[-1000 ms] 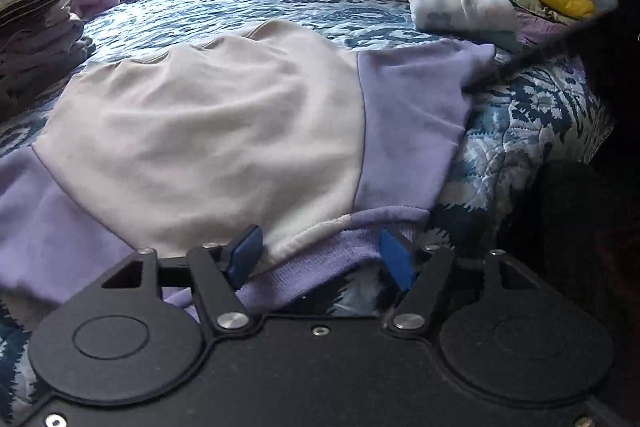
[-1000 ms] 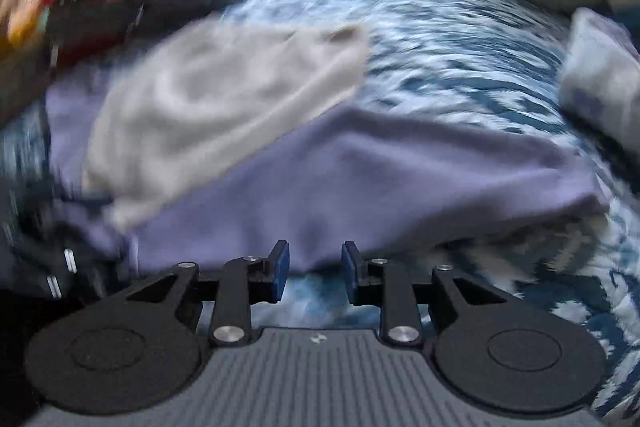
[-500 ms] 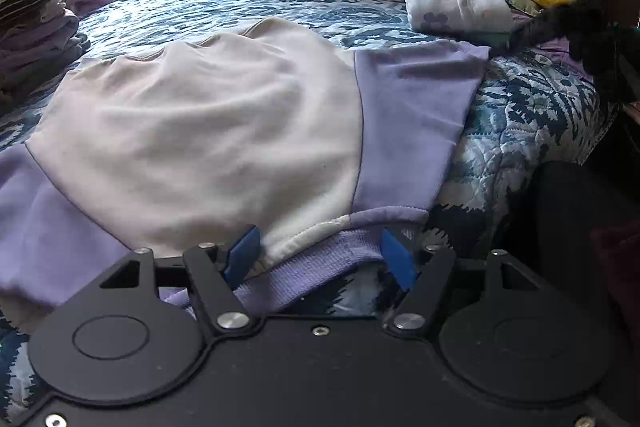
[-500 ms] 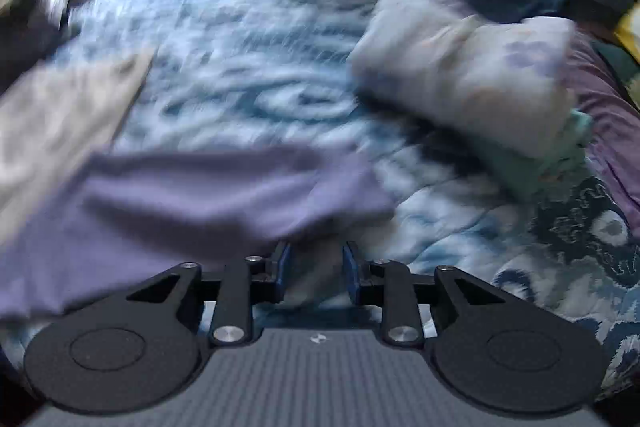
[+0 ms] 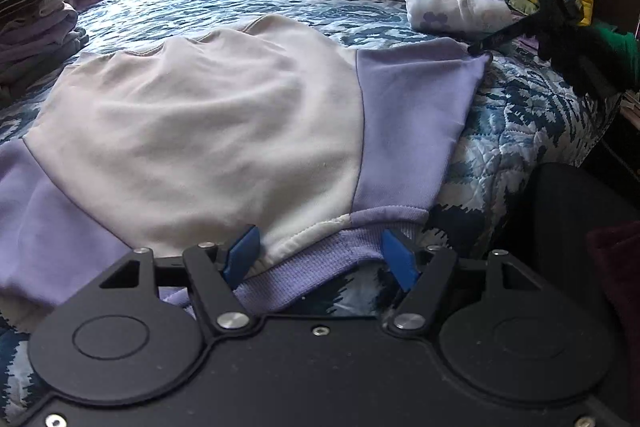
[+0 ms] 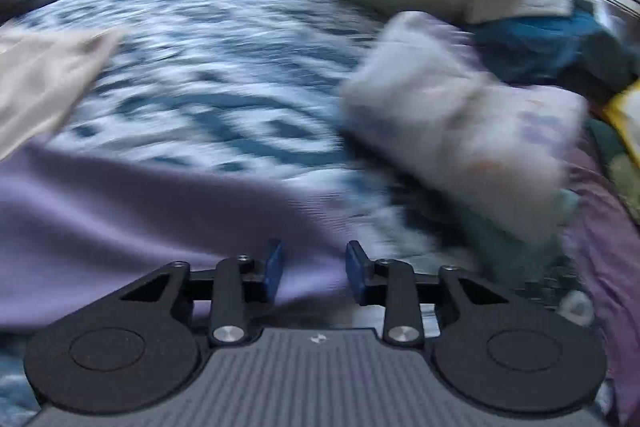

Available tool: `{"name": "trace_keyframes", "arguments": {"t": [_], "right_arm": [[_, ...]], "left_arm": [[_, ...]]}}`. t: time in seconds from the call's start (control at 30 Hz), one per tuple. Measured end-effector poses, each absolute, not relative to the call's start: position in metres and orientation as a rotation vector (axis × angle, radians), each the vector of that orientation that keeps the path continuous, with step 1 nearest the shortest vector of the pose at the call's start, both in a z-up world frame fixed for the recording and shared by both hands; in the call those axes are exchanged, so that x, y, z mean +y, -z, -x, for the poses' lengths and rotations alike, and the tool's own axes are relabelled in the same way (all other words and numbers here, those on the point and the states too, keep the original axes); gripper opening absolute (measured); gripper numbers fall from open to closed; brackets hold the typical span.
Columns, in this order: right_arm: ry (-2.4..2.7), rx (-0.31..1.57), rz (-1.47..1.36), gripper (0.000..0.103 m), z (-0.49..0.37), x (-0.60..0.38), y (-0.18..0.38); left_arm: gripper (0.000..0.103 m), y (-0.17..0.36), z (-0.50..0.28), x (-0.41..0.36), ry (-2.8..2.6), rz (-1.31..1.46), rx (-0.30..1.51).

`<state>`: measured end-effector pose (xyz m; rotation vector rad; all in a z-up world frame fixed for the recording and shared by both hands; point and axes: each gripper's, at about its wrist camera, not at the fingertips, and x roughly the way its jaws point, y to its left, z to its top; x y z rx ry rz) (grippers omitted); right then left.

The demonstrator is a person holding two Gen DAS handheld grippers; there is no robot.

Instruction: Fold clothes

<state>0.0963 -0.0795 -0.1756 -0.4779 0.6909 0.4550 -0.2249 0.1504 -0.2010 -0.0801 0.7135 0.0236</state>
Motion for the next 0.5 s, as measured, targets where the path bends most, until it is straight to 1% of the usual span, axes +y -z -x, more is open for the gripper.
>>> {"name": "trace_keyframes", "arguments": {"t": [0.1,0.17,0.2,0.3,0.37,0.5], "right_arm": [[-0.527,0.676,0.36,0.034,-0.097,-0.093,0.161],[-0.635,0.687,0.352,0.035,-0.088,-0.087,0.158],[-0.69,0.692,0.349,0.034,-0.083,-0.084,0.156],[-0.834,0.732,0.406,0.033,-0.067,-0.06,0.167],[-0.762,0.717,0.56,0.034,-0.063,-0.04,0.183],[-0.715,0.749,0.431,0.033,-0.091,-0.039,0.178]], "left_arm": [[0.068,0.201,0.225,0.151,-0.022,0.081,0.712],[0.068,0.201,0.225,0.151,-0.021,0.081,0.712],[0.069,0.202,0.225,0.151,-0.02,0.081,0.713],[0.069,0.201,0.225,0.151,-0.02,0.081,0.714],[0.069,0.201,0.225,0.151,-0.019,0.08,0.715],[0.069,0.201,0.224,0.151,-0.016,0.078,0.716]]}}
